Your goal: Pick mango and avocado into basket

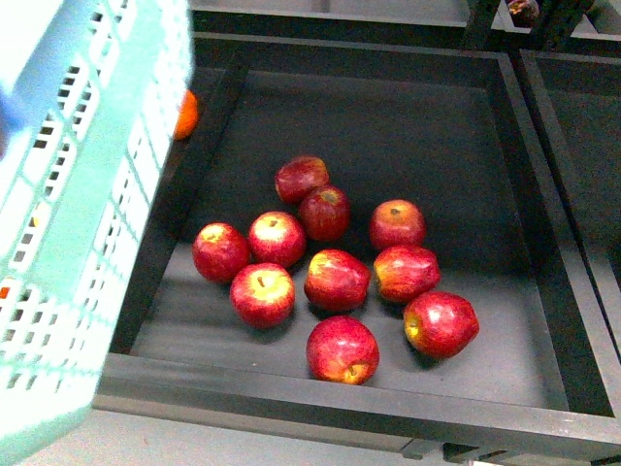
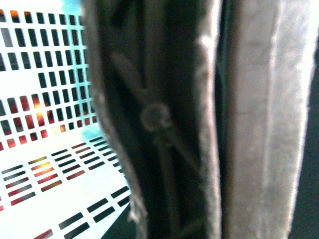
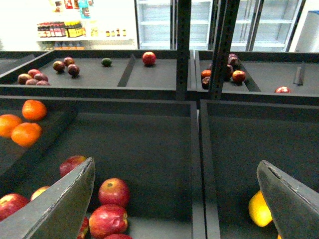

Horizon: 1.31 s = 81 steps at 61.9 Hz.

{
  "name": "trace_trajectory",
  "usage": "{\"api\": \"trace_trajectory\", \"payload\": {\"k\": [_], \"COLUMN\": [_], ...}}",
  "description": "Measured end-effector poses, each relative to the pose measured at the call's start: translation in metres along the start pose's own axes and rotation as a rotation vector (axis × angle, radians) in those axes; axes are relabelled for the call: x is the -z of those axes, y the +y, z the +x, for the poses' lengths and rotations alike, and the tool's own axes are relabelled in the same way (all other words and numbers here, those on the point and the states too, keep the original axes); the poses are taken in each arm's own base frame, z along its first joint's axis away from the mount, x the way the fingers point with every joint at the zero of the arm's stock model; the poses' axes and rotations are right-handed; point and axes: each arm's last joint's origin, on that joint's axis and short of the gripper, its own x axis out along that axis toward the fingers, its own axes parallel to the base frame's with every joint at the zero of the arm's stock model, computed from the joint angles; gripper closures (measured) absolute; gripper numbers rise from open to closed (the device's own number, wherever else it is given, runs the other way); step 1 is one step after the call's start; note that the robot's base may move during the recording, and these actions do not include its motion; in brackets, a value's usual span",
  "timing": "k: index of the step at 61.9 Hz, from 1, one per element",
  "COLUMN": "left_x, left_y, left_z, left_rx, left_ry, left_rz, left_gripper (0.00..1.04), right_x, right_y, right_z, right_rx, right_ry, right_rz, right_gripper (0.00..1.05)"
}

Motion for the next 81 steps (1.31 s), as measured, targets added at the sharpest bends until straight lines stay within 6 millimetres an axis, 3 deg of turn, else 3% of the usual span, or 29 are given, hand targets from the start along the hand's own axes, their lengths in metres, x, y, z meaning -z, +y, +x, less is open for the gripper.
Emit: {"api": "trace_trajectory", "payload": {"k": [9, 16, 21, 29, 36, 44, 64, 68, 72, 81], "left_x": [0.024, 0.049, 0.083, 0.133, 0.156, 0.165, 0.161, 0.161, 0.162, 0.163], "left_y": [-0.023, -0.039, -0.062, -0.086, -0.091, -0.091, -0.091, -0.091, -0.091, -0.091], "left_z": [0.038, 0.075, 0.102, 0.109, 0.103, 0.098, 0.100, 0.100, 0.100, 0.099], "left_rx": [-0.029, -0.085, -0.082, -0.025, 0.013, 0.027, 0.021, 0.021, 0.025, 0.025], "left_ry": [0.289, 0.357, 0.443, 0.587, 0.651, 0.685, 0.650, 0.655, 0.663, 0.666], "left_rz": [0.384, 0.484, 0.568, 0.664, 0.701, 0.717, 0.726, 0.724, 0.726, 0.725], "left_gripper": [0.91, 0.91, 0.91, 0.91, 0.91, 0.91, 0.91, 0.91, 0.91, 0.91], "right_x": [0.000, 0.000, 0.000, 0.000, 0.000, 0.000, 0.000, 0.001, 0.005, 0.004], "right_y": [0.000, 0.000, 0.000, 0.000, 0.000, 0.000, 0.000, 0.000, -0.004, -0.014], "right_z": [0.000, 0.000, 0.000, 0.000, 0.000, 0.000, 0.000, 0.001, 0.007, 0.030], "right_rx": [0.001, 0.002, 0.002, 0.001, 0.002, 0.002, -0.002, -0.061, -0.064, -0.025], "right_ry": [0.000, 0.000, 0.000, 0.000, 0.000, 0.000, 0.004, 0.206, 0.518, 0.561], "right_rz": [0.000, 0.000, 0.000, 0.000, 0.000, 0.000, 0.000, 0.082, 0.258, 0.360], "right_gripper": [0.09, 0.09, 0.09, 0.09, 0.09, 0.09, 0.09, 0.09, 0.09, 0.09]}}
